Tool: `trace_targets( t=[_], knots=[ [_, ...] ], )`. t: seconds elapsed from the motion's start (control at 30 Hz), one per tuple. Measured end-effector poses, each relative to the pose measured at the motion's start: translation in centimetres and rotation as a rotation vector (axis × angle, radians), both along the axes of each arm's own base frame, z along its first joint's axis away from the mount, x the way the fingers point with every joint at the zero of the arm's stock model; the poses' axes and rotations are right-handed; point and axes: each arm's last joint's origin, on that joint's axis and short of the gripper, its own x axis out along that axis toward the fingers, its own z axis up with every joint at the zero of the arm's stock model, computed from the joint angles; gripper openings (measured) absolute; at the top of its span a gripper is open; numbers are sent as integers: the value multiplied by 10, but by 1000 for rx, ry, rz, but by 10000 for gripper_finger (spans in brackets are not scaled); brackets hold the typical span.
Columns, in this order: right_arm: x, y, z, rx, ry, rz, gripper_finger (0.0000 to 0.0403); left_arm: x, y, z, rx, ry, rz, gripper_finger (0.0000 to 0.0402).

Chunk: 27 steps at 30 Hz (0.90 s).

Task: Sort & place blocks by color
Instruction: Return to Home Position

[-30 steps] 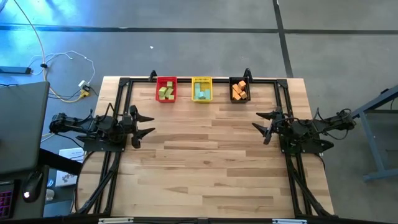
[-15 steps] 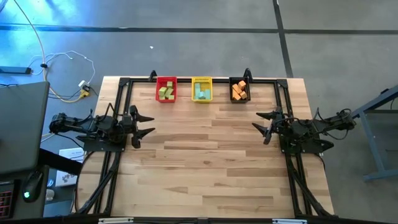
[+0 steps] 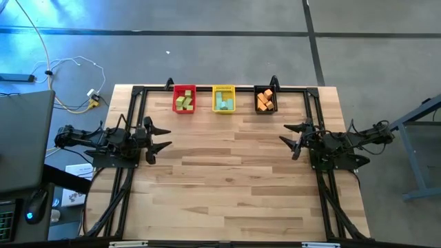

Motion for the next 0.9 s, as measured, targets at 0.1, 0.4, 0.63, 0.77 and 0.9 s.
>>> trace_targets(
  t=[0.1, 0.4, 0.63, 0.77, 0.9],
  knots=[
    [0, 0, 0, 0, 0, 0, 251, 0, 0, 0, 0, 0, 0, 204],
    [0, 0, 0, 0, 0, 0, 251, 0, 0, 0, 0, 0, 0, 204],
    [0, 0, 0, 0, 0, 0, 251, 0, 0, 0, 0, 0, 0, 204],
    [0, 0, 0, 0, 0, 0, 251, 0, 0, 0, 0, 0, 0, 204],
    [0, 0, 0, 0, 0, 0, 251, 0, 0, 0, 0, 0, 0, 204]
  ],
)
